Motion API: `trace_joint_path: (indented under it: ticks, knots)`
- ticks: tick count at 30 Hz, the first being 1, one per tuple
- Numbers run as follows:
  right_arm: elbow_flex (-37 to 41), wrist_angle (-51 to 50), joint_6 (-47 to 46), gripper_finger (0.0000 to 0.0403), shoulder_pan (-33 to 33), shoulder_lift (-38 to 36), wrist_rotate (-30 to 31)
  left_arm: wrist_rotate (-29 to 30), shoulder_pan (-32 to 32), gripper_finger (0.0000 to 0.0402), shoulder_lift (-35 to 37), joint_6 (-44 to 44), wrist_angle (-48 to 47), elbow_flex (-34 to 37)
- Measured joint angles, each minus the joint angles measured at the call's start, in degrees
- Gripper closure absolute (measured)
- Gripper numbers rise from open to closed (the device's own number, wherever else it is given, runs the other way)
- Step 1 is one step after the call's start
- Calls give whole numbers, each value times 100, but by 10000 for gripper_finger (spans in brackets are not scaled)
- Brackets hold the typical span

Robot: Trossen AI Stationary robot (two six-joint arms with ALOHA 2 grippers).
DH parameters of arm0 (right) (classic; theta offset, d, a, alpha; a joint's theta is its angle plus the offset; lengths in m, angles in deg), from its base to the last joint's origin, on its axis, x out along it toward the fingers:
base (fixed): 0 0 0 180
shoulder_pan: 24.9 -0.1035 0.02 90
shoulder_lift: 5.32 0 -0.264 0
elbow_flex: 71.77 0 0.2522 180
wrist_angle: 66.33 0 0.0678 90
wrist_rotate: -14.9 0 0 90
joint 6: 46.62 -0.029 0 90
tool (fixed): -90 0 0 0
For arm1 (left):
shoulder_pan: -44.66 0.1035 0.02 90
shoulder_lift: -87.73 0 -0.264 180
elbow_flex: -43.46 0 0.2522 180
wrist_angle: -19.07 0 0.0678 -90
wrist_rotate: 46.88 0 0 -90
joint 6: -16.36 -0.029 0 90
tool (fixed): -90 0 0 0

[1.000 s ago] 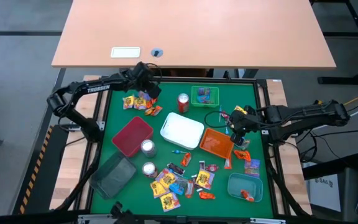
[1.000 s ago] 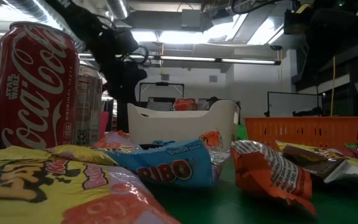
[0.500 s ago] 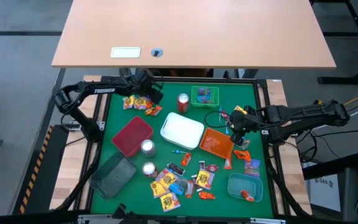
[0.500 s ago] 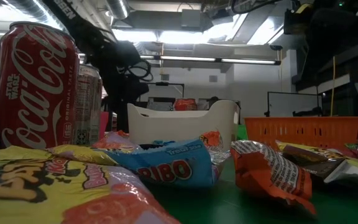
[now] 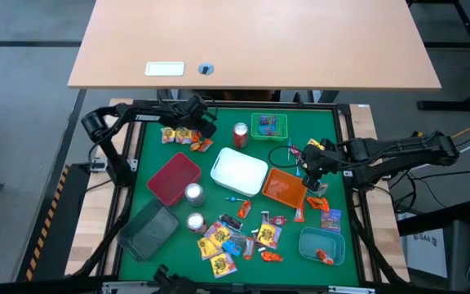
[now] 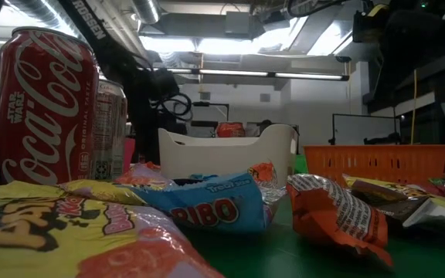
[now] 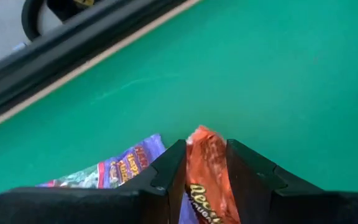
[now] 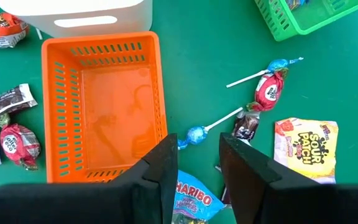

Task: Sort candy
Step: Put the orange chocolate into the blue bin

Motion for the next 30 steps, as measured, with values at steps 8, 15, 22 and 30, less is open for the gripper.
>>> trace_joint_path:
  ticks: [8,15,22,30]
  knots:
    - [0,0,0,288,0,0,-2,-42,16,304,-216,-28,91,-4]
    - [0,0,0,288,4,0,-5,-77,14,375,-181,-42,104,-7]
    - [0,97,-2,288,4,0,-1,-248,13,396,-101,-44,85,-7]
    - [0,1033,0,288,4,0,76,-396,-22,400,699,-44,98,-7]
